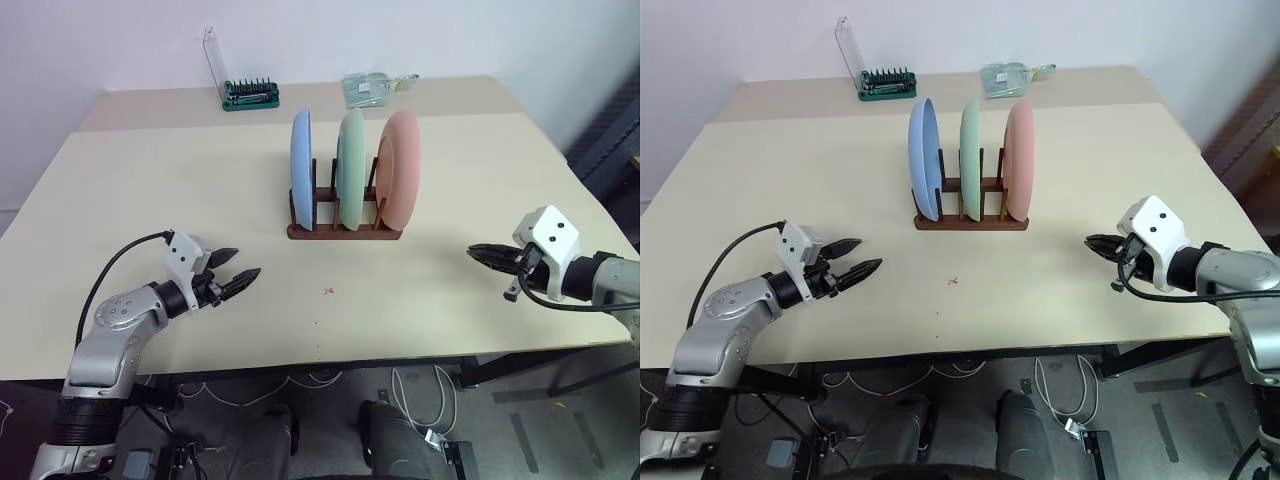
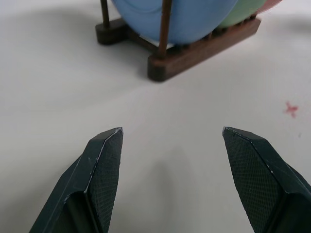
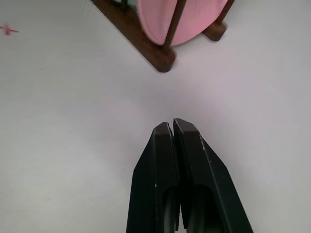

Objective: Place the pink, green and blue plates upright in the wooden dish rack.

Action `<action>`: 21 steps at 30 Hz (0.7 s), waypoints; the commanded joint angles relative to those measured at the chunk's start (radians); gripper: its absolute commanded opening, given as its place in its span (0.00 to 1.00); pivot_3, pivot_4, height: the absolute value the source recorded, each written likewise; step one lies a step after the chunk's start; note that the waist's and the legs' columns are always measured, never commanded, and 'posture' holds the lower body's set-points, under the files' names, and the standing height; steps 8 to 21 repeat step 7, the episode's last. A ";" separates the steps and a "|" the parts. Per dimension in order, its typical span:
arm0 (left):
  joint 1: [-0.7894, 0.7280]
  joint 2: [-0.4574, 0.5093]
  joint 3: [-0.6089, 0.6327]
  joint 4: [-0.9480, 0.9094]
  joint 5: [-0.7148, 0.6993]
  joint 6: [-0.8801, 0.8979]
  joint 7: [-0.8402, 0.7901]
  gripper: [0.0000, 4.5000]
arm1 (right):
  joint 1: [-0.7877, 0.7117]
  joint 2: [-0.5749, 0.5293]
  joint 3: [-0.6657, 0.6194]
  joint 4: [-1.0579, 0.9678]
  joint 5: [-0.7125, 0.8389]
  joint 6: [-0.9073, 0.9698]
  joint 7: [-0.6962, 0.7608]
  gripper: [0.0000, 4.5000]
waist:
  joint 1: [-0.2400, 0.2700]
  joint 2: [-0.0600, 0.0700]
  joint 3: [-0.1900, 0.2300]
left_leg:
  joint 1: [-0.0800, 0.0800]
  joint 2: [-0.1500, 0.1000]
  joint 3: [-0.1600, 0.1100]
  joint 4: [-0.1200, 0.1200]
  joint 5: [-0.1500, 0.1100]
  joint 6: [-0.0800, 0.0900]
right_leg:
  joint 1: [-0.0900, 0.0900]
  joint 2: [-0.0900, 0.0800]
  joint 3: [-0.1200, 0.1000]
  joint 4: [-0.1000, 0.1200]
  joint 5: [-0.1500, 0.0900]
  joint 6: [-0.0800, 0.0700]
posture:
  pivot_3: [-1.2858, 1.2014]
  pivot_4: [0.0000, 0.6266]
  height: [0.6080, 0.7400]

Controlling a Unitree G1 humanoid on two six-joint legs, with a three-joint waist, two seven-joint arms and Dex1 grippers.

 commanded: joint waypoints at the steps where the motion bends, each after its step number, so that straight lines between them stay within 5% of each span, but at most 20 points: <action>1: 0.020 0.015 0.026 -0.045 0.016 -0.024 0.013 0.75 | -0.028 0.080 -0.010 0.075 -0.003 -0.093 -0.044 0.02 | 0.001 0.000 0.000 | 0.000 0.000 0.000 0.000 0.000 0.000 | 0.000 0.000 0.000 0.000 0.000 0.000 | 0.52 0.24 1.00; 7: 0.012 -0.032 0.006 -0.053 0.042 -0.036 0.076 0.75 | -0.078 0.176 -0.003 0.219 -0.021 -0.201 -0.085 0.02 | 0.002 0.001 0.000 | 0.000 0.000 0.000 0.001 0.000 0.000 | 0.000 0.000 0.000 0.000 0.001 0.002 | 0.52 0.24 1.00; 21: 0.012 -0.032 0.006 -0.053 0.042 -0.036 0.076 0.75 | -0.078 0.176 -0.003 0.219 -0.021 -0.201 -0.085 0.02 | 0.002 0.001 0.000 | 0.000 0.000 0.000 0.001 0.000 0.000 | 0.000 0.000 0.000 0.000 0.001 0.002 | 0.52 0.24 1.00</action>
